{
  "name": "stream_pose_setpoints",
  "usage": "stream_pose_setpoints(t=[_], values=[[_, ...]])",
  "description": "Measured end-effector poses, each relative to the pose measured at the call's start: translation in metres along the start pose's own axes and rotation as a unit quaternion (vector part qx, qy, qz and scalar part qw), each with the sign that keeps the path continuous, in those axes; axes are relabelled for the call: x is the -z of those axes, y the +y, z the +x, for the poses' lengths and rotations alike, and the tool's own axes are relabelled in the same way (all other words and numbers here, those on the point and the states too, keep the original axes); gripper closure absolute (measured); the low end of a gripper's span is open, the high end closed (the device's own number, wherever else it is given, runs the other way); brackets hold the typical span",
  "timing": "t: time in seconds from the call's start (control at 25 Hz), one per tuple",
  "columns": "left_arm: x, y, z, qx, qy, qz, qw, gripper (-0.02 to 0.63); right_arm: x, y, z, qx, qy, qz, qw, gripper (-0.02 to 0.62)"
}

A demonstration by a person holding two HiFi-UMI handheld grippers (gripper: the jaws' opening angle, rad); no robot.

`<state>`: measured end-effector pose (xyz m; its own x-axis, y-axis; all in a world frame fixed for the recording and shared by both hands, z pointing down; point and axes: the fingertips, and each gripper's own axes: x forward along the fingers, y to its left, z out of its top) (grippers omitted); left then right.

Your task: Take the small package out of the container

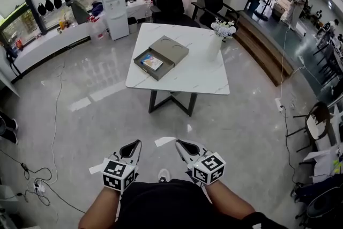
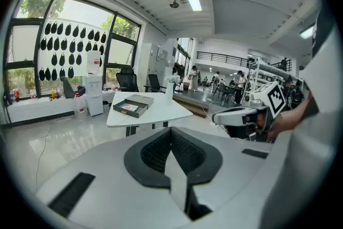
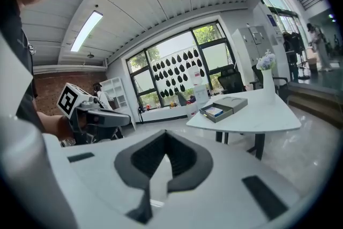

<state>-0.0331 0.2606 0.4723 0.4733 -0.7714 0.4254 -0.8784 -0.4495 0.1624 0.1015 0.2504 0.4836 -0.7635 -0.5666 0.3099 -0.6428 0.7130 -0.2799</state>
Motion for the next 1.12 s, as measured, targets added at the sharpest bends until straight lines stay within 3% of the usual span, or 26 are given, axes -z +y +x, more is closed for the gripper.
stream_pose_setpoints(t=[0.48,0.88,1.12], values=[[-0.019,0.010,0.052,-0.008,0.019,-0.005,0.9998,0.603,-0.010,-0.051,0.012,-0.007,0.008,0.011,1.000,0.594],[-0.032,0.028,0.098,0.022,0.032,-0.002,0.9992,0.603,-0.012,-0.078,0.040,0.005,0.020,0.022,1.000,0.594],[-0.053,0.065,0.140,0.036,0.026,0.003,0.9990,0.603,-0.024,-0.106,0.083,0.013,0.028,0.019,0.999,0.594]])
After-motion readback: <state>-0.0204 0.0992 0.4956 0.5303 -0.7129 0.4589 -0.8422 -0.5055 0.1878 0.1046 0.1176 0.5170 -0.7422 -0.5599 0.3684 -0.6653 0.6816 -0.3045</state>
